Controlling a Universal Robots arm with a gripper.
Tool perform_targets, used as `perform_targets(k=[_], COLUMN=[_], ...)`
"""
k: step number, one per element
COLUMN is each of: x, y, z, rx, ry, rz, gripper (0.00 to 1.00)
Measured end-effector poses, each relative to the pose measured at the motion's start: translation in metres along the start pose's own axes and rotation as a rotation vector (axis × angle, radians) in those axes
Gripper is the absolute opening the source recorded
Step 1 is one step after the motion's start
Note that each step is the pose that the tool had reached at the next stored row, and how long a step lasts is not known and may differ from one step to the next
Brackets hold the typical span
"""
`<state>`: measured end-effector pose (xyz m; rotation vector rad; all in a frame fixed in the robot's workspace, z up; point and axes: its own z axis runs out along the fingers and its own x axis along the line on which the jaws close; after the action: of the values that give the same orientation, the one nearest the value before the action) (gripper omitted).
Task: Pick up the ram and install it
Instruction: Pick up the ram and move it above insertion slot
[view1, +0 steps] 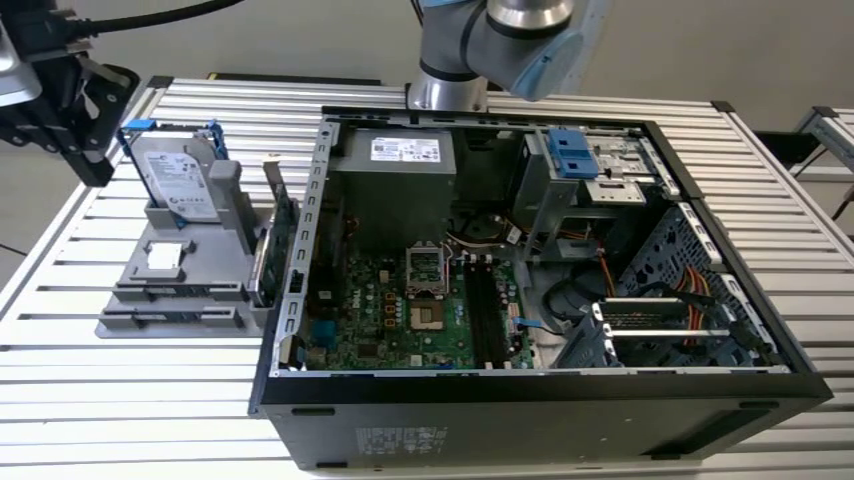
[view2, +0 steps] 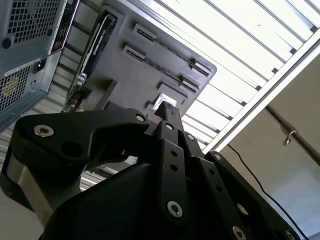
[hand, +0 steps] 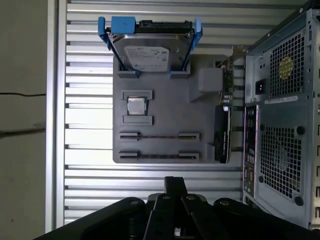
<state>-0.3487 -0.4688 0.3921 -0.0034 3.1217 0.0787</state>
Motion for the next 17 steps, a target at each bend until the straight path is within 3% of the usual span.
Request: perform_targets(k=[17], x=[0.0002], y=[-0.0101], z=[0.0000], rx=[0.0000], ry=[0.0000], rz=[0.000], gripper=[0.00])
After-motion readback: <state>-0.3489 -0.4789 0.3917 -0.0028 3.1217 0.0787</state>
